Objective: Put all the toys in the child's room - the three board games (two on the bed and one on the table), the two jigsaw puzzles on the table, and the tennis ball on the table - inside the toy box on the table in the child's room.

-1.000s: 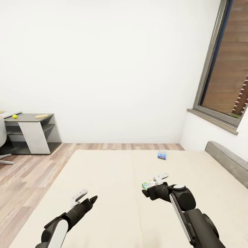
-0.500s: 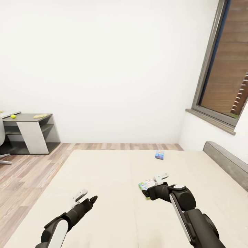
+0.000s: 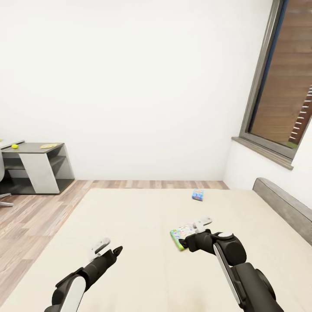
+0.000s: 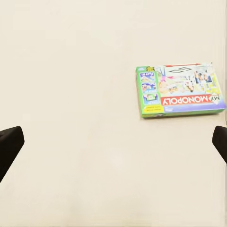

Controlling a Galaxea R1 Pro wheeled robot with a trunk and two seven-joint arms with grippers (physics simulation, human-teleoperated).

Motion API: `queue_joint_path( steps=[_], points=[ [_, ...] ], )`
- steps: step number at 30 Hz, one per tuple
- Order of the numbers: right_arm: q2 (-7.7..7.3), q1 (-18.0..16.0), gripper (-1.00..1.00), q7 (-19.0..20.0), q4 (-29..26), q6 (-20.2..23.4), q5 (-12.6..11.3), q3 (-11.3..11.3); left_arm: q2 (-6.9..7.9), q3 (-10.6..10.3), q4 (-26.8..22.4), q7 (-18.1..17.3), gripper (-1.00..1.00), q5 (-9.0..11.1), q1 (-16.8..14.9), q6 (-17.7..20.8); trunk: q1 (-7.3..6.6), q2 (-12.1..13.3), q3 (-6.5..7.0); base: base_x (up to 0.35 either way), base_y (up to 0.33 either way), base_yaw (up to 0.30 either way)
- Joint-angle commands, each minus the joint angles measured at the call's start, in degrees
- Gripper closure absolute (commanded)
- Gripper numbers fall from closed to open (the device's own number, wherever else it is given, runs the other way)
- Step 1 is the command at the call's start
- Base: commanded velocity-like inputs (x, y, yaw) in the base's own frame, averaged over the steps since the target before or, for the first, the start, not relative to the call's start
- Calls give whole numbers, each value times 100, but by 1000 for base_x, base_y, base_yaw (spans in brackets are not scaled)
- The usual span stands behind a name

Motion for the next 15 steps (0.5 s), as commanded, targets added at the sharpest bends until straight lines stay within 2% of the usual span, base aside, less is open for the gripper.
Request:
queue_joint_path(
  steps=[1,15],
  points=[
    [-4,-5,-100,46,-6,18,61,7,-5,9,-9,44,-100,61,-4,31,0,-4,-7,0,-90,0],
    [-3,-5,-100,46,-6,19,61,7,-5,9,-9,44,-100,61,-1,30,0,-4,-7,0,-90,0]
  ],
)
